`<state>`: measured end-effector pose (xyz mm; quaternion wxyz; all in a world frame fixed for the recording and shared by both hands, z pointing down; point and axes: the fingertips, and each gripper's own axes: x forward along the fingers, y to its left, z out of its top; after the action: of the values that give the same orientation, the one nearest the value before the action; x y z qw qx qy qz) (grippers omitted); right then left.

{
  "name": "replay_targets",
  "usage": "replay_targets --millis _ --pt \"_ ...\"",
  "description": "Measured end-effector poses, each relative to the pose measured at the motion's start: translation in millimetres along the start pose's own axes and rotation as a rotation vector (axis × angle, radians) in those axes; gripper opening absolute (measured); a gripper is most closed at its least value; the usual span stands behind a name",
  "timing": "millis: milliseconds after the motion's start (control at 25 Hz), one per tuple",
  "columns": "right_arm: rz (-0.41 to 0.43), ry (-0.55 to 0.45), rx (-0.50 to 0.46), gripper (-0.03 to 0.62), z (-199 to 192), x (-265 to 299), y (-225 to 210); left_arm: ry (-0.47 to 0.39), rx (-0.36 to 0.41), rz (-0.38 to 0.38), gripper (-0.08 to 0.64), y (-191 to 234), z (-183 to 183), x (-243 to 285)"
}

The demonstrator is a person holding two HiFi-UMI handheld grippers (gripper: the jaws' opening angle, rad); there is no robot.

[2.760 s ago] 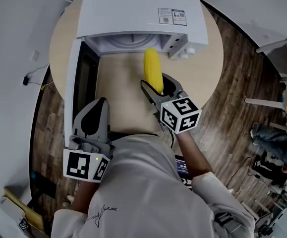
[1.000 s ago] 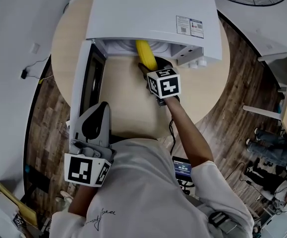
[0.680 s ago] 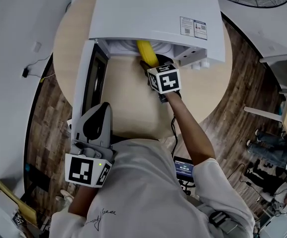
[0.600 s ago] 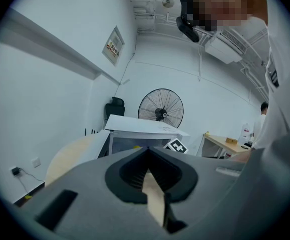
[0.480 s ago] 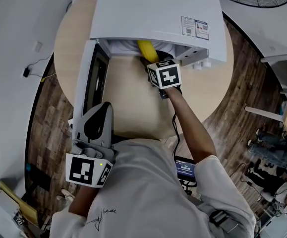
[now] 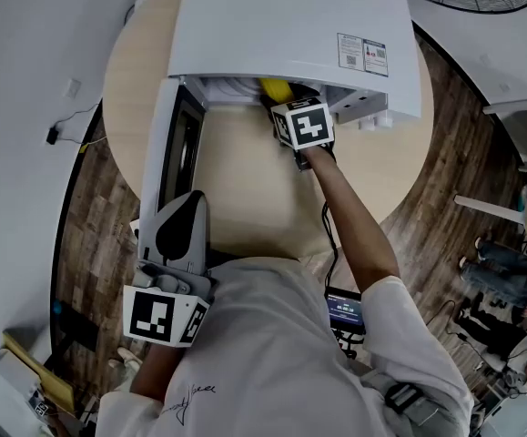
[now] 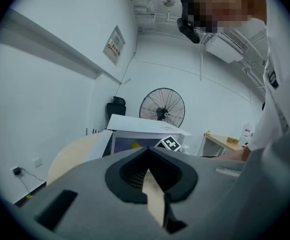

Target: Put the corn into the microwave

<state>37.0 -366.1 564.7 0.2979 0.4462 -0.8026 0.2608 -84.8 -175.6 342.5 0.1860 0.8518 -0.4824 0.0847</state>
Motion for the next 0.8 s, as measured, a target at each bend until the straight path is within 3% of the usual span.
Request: replay_targets --millis 800 --pt "-0.073 0.000 -0.020 0.259 16 21 -21 0.023 0.003 -0.013 -0.012 0 0 2"
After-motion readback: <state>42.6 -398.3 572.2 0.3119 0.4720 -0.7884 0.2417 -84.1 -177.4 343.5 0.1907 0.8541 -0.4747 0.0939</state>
